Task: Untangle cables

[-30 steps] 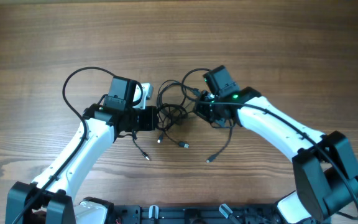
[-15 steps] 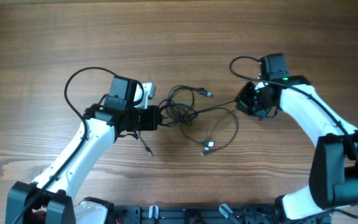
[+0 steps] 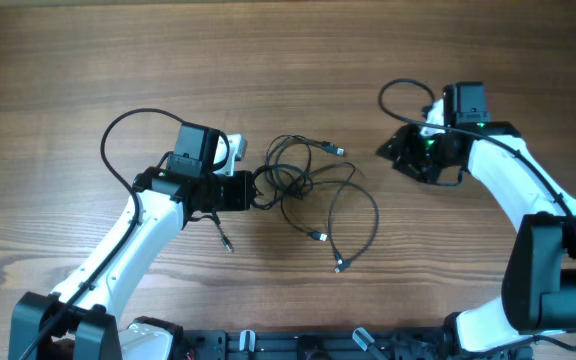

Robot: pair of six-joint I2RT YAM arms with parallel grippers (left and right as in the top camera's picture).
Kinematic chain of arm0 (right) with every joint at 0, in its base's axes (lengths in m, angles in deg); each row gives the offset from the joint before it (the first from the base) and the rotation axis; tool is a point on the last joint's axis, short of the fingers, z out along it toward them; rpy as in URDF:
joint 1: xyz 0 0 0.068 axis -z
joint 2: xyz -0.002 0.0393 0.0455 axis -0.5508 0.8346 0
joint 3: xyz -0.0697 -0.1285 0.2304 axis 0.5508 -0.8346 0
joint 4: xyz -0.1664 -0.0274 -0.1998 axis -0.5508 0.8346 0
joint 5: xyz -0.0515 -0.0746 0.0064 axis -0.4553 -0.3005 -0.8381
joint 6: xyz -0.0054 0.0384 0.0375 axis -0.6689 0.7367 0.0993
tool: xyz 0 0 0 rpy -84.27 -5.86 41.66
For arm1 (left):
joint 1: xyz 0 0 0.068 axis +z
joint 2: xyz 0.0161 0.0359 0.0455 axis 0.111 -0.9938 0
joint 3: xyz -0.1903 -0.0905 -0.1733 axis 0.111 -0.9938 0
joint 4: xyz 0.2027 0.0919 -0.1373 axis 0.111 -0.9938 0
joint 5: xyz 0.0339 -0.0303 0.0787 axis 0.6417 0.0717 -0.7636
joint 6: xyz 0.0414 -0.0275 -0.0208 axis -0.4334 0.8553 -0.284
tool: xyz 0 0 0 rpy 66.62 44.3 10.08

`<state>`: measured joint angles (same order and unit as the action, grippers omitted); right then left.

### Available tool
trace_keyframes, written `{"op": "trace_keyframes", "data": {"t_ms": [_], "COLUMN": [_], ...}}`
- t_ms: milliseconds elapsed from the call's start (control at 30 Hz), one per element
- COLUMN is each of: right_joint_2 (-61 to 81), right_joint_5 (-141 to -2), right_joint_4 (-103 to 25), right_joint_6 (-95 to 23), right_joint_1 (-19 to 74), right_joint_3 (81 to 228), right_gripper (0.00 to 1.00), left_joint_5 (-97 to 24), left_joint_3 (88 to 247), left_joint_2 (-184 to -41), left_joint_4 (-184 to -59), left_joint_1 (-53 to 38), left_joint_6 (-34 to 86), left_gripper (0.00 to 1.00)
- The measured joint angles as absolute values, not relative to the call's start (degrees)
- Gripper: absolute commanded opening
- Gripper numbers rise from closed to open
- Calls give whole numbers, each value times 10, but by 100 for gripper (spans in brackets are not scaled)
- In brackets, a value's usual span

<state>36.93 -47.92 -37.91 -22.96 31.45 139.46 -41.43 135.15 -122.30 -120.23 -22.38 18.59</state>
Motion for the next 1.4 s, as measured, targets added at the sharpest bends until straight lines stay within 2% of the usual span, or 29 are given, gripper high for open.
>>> {"op": "trace_keyframes", "data": {"t_ms": [333,700,733,767,833,1000,1033,1067,1100,1133,1267,1400], "right_joint_2": [369,369,369,369,369,369,369,369,369,369,369,369], "right_joint_5": [-396,-331,-332,-336,-348,-364,-366,-367,-370,-376,-420,-467], "right_joint_4": [-399,-503,-504,-504,-505,-506,-506,-506,-506,-505,-490,-461], "right_joint_6": [-348,-360,-356,-350,-342,-333,-333,-333,-331,-324,-294,-273], "right_joint_1": [200,148,147,147,147,147,147,147,147,147,147,147], "right_joint_3": [1395,1394,1394,1394,1394,1394,1394,1394,1394,1394,1394,1394], "right_gripper": [57,56,50,38,4,5,11,25,35,37,36,31], "left_joint_5": [-345,-309,-308,-307,-301,-286,-284,-283,-279,-275,-259,-270], "left_joint_3": [1350,1350,1350,1350,1350,1351,1352,1354,1358,1363,1388,1412], "left_joint_2": [-1221,-1178,-1173,-1166,-1152,-1102,-1090,-1081,-1068,-1058,-1022,-984], "left_joint_4": [-1117,-1113,-1112,-1113,-1112,-1113,-1113,-1113,-1111,-1107,-1057,-898], "left_joint_1": [-224,-224,-224,-224,-224,-215,-210,-205,-199,-192,-147,-67], "left_joint_6": [186,186,186,186,187,194,198,201,204,206,240,318], "left_gripper": [4,4,4,4,4,4,4,4,4,4,4,4]}}
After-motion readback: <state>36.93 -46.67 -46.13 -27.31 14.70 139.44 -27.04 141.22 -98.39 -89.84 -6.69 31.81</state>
